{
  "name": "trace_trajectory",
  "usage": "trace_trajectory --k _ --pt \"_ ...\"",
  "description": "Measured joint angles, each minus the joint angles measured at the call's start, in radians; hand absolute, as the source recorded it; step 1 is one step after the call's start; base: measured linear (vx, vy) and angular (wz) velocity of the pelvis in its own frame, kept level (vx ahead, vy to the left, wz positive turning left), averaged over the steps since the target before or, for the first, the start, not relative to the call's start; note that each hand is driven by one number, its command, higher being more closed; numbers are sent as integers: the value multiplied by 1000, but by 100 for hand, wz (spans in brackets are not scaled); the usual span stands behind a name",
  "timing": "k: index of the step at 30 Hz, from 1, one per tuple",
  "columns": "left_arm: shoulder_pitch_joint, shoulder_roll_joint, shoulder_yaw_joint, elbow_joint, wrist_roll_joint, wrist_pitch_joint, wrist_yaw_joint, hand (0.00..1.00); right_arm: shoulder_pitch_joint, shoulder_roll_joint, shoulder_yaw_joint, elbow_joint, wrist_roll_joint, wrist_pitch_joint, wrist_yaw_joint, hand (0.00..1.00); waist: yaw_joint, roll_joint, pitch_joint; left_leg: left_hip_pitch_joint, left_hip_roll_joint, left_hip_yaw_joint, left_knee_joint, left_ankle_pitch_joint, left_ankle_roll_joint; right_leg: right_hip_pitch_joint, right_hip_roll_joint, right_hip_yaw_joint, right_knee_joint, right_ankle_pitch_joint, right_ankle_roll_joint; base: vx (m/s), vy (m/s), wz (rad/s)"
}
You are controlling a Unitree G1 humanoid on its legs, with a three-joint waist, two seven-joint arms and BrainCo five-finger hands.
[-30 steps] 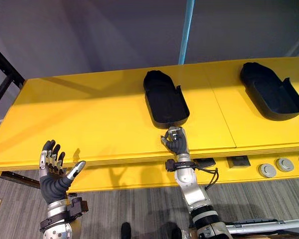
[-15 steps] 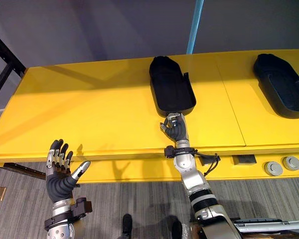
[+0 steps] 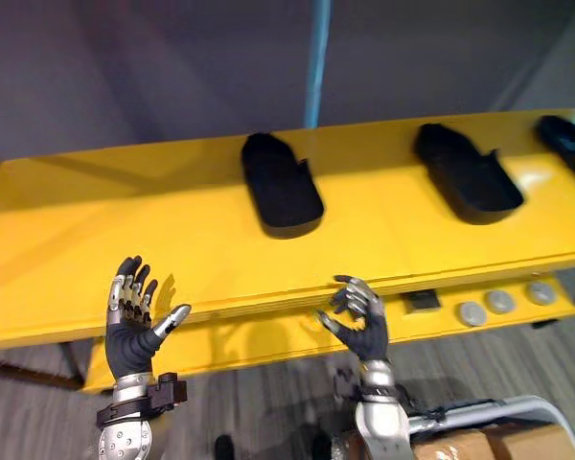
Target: Walk over and take plastic housings, then place them on the shelf
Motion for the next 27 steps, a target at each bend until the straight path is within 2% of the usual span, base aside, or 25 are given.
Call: trace_trajectory --k 4,5,6,7,8,9,10,11,12,13,15,16,17,18,19,20,21,22,23,24,25,26,27 --pt "25 7 -6 11 0 6 -15 0 114 47 -100 -4 0 1 4 0 -29 -13 -42 57 22 110 5 -21 -8 -7 31 108 1 14 -10 16 2 -92" --pt "30 7 -5 13 0 6 -15 0 132 53 -114 -4 0 1 4 0 -33 -9 -58 81 30 153 11 -38 -16 -8 44 157 2 18 -10 -4 30 -127" --pt "25 6 8 19 0 6 -16 0 138 54 -126 3 0 1 2 0 -35 -15 -66 84 35 163 83 -96 -24 -20 58 220 11 33 -23 -7 40 -141" --pt "24 5 13 19 0 6 -16 0 136 52 -129 8 0 1 2 0 -28 -17 -68 66 36 114 166 -156 -12 -28 71 261 28 33 -23 29 53 -186" --pt "23 -9 29 19 0 6 -15 0 127 34 -138 10 0 1 0 0 -1 8 -74 30 35 -56 326 -288 5 -42 113 335 55 33 -23 55 115 -216" --pt "21 -23 45 20 0 6 -16 0 122 14 -140 22 0 1 -2 0 12 31 -78 17 35 -195 415 -362 -9 -61 160 405 90 31 -20 38 155 -213" --pt "18 -26 45 21 0 6 -15 0 124 11 -140 28 0 1 -2 0 11 40 -82 11 34 -250 441 -384 -24 -73 178 432 114 25 -16 -23 190 -153" --pt "-4 -34 38 28 0 6 -16 0 152 19 -144 23 6 2 0 0 -10 50 -84 11 30 -302 475 -419 -29 -98 201 457 167 7 -6 -46 114 -76" --pt "-20 -36 31 30 0 6 -16 0 176 28 -147 15 20 2 3 0 -22 50 -83 16 30 -292 483 -437 -21 -111 207 466 196 -4 1 -58 136 -68" --pt "-59 -38 14 36 0 4 -15 0 229 64 -153 -1 44 2 10 0 -28 34 -72 24 20 -261 492 -453 -9 -132 215 490 239 -8 7 -139 172 -74" --pt "-94 -42 -8 39 0 3 -15 0 297 108 -137 -47 45 4 20 0 -25 17 -62 22 5 -187 531 -470 9 -138 216 563 236 10 33 -191 194 -114" --pt "-110 -42 -11 36 5 3 -11 0 314 108 -124 -78 45 6 21 0 -27 12 -61 -8 2 -111 576 -481 32 -138 200 610 138 84 44 -195 152 -133" --pt "-116 -42 -8 31 16 3 -10 0 303 109 -124 -77 45 6 20 0 -19 9 -61 -16 10 -72 574 -476 43 -139 173 571 81 113 18 -386 209 -203" --pt "-133 -50 6 28 23 2 -10 0 264 107 -124 -63 45 6 19 0 18 13 -49 -18 35 28 569 -466 56 -208 121 334 105 91 -64 -315 154 -244" --pt "-137 -61 52 30 26 2 -6 0 201 106 -121 -15 45 7 20 0 48 25 -42 3 85 137 544 -446 51 -269 77 50 274 35 -102 -254 122 -231" --pt "-137 -63 64 31 26 2 -6 0 186 105 -122 0 44 8 20 0 53 26 -41 15 94 158 531 -438 48 -269 71 17 310 16 -103 -88 84 -210" --pt "-137 -63 112 37 26 2 -1 0 129 98 -125 70 42 8 19 0 62 27 -42 54 119 225 486 -411 37 -250 45 -51 433 -59 -94 -29 -13 -121" --pt "-139 -63 131 39 26 1 3 0 104 93 -127 102 41 9 19 0 61 27 -42 66 129 242 474 -401 29 -232 30 -59 475 -92 -84 -34 -81 -133" --pt "-144 -60 150 49 26 -5 7 0 72 88 -137 153 41 9 19 0 59 22 -45 66 148 273 473 -394 17 -178 -6 -63 513 -160 -66 -13 -198 -91" --pt "-144 -59 158 61 25 -6 7 0 52 85 -138 189 41 11 19 0 61 9 -51 55 151 288 475 -393 5 -136 -36 -65 471 -220 -19 -14 -233 -75" --pt "-147 -57 160 73 25 -7 7 0 48 84 -138 202 41 13 20 0 60 5 -49 47 148 287 475 -393 -10 -128 -30 -66 431 -231 -12 -39 -240 -41" --pt "-143 -77 155 98 25 5 5 0 30 69 -145 231 41 23 21 0 49 29 -43 37 139 241 441 -385 -11 -131 -6 -70 403 -212 -25 -37 -192 -30" --pt "-137 -93 154 99 25 10 6 0 31 65 -154 252 41 32 26 0 51 41 -48 46 133 215 401 -371 0 -131 21 -57 380 -198 -41 -27 -154 -34"
